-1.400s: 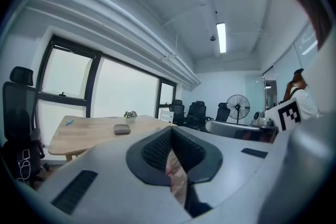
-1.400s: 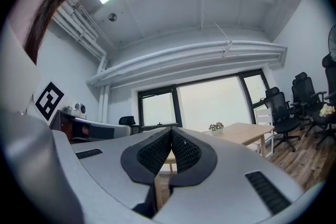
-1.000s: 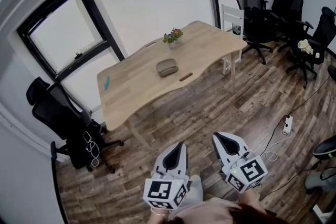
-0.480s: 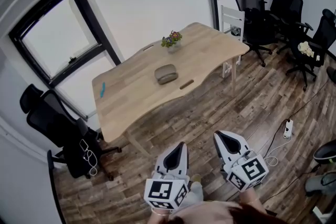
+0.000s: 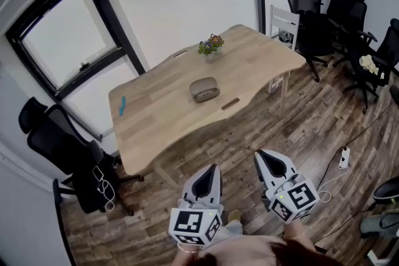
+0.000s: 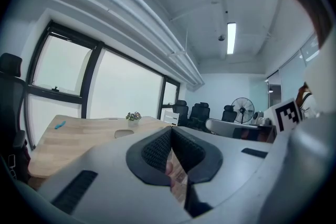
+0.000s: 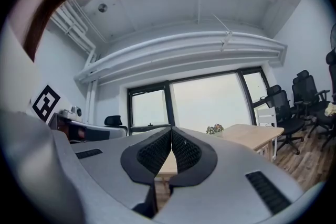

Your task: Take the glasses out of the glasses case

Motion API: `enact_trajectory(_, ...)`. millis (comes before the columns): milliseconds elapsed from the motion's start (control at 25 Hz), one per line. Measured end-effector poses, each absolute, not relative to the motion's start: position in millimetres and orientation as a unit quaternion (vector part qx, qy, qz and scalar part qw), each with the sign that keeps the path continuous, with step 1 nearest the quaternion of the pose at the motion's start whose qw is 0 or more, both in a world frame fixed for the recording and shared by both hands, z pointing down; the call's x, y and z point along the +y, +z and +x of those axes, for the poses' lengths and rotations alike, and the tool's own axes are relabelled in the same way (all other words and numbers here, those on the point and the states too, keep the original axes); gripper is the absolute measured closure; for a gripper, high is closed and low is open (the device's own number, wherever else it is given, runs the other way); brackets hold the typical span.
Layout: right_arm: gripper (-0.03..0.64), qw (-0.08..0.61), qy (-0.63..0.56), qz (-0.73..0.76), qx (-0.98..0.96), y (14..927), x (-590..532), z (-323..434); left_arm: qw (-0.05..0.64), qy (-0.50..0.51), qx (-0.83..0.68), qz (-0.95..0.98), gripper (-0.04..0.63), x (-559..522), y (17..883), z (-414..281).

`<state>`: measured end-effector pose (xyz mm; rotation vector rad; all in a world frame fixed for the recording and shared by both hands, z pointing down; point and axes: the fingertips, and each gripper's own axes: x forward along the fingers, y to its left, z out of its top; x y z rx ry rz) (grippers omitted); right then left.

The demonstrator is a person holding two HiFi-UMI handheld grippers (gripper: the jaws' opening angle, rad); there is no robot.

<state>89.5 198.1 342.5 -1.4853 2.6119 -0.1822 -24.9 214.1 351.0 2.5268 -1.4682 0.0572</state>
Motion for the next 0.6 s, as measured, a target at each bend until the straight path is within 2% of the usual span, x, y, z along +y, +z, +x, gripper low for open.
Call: enact_trajectory(600, 0.615, 0.049, -0.039, -0.491, 0.869, 338, 131, 49, 0.099, -0.001, -0.51, 0.855, 0.595, 145, 347, -73)
